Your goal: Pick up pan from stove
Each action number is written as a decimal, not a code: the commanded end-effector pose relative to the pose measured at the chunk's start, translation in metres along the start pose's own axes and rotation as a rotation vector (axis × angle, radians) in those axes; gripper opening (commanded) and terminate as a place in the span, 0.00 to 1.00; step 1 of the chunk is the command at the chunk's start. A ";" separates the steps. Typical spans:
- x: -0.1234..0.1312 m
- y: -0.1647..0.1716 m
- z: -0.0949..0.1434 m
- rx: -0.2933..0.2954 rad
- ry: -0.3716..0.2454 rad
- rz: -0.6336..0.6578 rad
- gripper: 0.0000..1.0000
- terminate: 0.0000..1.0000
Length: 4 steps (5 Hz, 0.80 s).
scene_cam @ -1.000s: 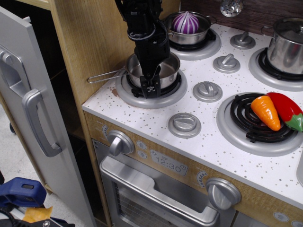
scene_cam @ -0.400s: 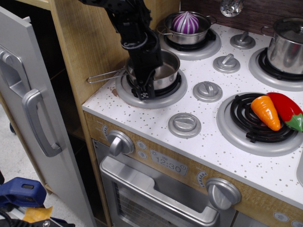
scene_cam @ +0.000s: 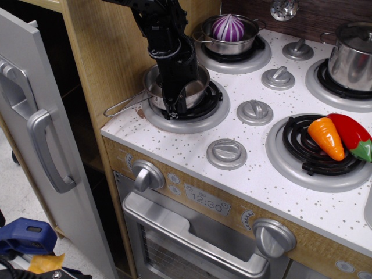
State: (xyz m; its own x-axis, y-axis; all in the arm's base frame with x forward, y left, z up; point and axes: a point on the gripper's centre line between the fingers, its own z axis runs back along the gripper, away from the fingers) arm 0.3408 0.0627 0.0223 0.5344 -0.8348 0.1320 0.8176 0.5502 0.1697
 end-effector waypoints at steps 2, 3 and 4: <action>0.017 0.021 0.048 0.039 0.025 -0.072 0.00 0.00; 0.022 0.023 0.061 0.077 -0.011 -0.068 0.00 0.00; 0.028 0.022 0.069 0.136 -0.034 -0.084 0.00 0.00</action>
State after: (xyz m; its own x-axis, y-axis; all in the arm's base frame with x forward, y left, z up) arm 0.3512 0.0488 0.0714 0.4552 -0.8834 0.1115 0.8421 0.4678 0.2684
